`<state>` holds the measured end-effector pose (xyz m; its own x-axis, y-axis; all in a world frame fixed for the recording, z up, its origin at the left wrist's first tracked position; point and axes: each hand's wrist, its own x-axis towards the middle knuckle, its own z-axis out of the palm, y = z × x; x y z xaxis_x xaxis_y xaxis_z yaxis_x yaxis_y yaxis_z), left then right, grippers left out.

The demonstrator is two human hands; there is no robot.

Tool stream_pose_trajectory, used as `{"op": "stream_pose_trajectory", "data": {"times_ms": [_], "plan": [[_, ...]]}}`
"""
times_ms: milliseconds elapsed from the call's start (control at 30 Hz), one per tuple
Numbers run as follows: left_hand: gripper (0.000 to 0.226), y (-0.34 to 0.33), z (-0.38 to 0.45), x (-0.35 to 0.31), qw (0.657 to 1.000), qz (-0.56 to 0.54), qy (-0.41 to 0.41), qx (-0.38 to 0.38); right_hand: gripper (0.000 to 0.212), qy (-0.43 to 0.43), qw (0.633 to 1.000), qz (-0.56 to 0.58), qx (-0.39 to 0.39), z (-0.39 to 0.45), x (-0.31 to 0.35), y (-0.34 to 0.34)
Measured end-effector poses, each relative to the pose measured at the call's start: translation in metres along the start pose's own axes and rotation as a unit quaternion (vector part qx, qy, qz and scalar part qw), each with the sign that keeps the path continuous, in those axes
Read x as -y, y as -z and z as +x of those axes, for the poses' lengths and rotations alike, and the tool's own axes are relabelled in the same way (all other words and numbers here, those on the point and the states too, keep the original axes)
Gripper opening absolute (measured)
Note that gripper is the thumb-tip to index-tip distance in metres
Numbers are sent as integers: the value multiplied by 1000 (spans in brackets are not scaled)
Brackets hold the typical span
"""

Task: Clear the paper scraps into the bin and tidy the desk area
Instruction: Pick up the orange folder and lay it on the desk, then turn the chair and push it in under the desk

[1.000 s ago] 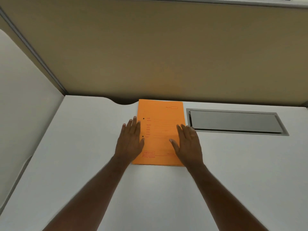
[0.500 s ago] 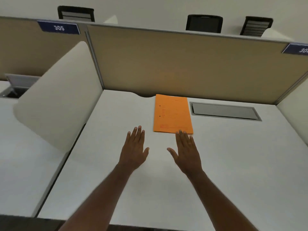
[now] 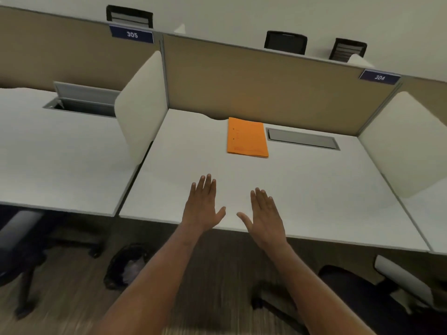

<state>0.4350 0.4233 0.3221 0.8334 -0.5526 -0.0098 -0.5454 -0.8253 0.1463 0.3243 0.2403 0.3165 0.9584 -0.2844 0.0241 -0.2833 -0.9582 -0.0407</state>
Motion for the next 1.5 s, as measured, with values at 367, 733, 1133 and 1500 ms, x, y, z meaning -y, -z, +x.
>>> {"op": "stream_pose_trajectory", "data": {"times_ms": [367,733,1133,1500], "plan": [[91,-11,-171,-63,999,26,31,-15,86,46,998,-16,34,-151,-17,16],[92,-20,-373,-178,992,9,116,-45,84,164,984,-1,64,-347,-70,13],[89,-18,-466,-272,993,-5,86,-75,76,109,993,32,-14,-473,-157,33],[89,-77,-495,-444,994,-83,-56,-42,71,-69,996,25,-42,-565,-333,64]]}}
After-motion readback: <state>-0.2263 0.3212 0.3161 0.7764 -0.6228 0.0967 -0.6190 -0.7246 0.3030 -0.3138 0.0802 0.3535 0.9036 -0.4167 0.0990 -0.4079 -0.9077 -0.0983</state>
